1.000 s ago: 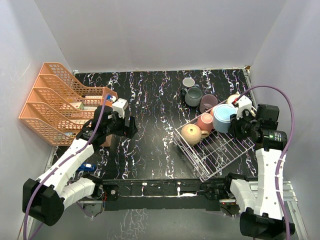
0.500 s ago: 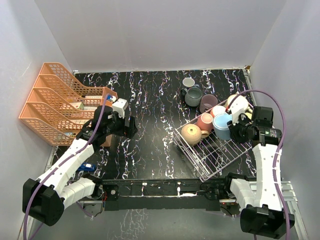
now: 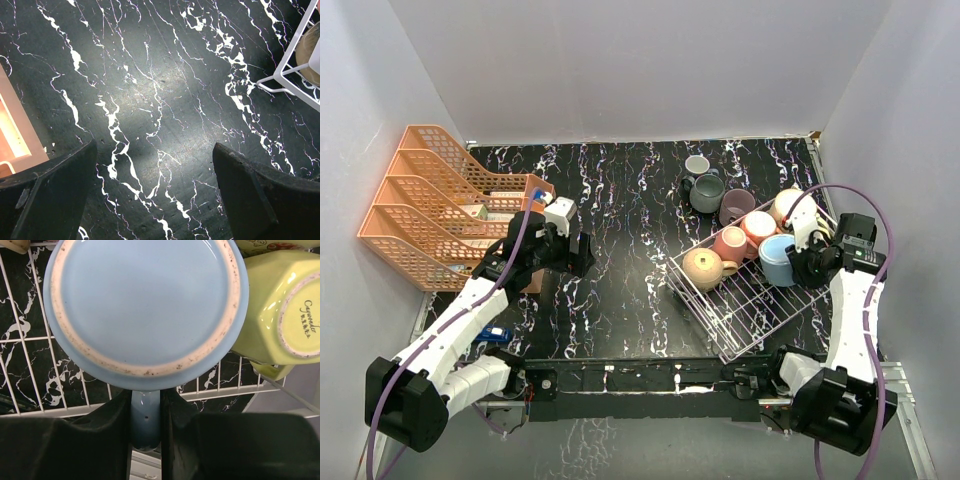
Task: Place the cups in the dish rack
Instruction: Turn the cup upside down in the dish rack, then adjust the cup in the dish rack.
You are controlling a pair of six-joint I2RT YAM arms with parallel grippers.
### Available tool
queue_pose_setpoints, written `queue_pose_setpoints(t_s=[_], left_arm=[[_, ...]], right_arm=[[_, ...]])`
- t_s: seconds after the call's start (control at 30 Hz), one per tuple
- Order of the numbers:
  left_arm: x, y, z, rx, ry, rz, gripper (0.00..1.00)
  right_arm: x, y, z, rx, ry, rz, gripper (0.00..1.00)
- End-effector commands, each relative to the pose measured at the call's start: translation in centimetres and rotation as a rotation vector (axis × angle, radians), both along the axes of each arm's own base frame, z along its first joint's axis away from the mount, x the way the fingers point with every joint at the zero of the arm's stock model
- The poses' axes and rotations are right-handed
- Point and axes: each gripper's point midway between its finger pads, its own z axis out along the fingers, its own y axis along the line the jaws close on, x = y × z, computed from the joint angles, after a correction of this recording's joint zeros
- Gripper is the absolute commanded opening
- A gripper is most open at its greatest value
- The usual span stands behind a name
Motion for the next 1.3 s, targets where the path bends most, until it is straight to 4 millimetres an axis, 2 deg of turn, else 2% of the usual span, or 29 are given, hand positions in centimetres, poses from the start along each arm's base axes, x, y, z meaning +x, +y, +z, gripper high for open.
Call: queue_pose_setpoints(t_s=[0.0, 0.2, 0.4, 0.57, 0.83, 1.13, 1.27], left_arm=[[-0.2, 0.3, -0.1, 0.005, -0.002, 0.001, 0.96], [-0.2, 0.3, -0.2, 0.008, 0.002, 0.000, 0.95], [-0.2, 0.3, -0.3, 0.010, 0.007, 0.000, 0.95], [-0.2, 0.3, -0.4, 0.010, 0.010, 0.000, 0.95], [-0.2, 0.2, -0.4, 0.009, 0.012, -0.003, 0.95], [-0.2, 0.2, -0.3, 0.006, 0.007, -0.005, 0.95], [-0.2, 0.2, -0.2, 0.004, 0.004, -0.004, 0.95]], right_arm=[[3.7, -0.2, 2.6, -0.024, -0.199, 0.097, 0.09], [3.6, 0.1, 0.8, -0.025, -0.201, 0.126, 0.12], [2.5, 0.5, -1.2, -0.026, -0.166, 0.162, 0.31], [1.7, 0.7, -1.9, -0.027, -0.142, 0.183, 0.36], [1.7, 0.9, -0.6, -0.040, -0.148, 0.219, 0.38], [4.3, -1.2, 1.9, -0.099, -0.234, 0.115, 0.36], [5.3, -1.9, 2.4, -0.100, -0.249, 0.068, 0.35]])
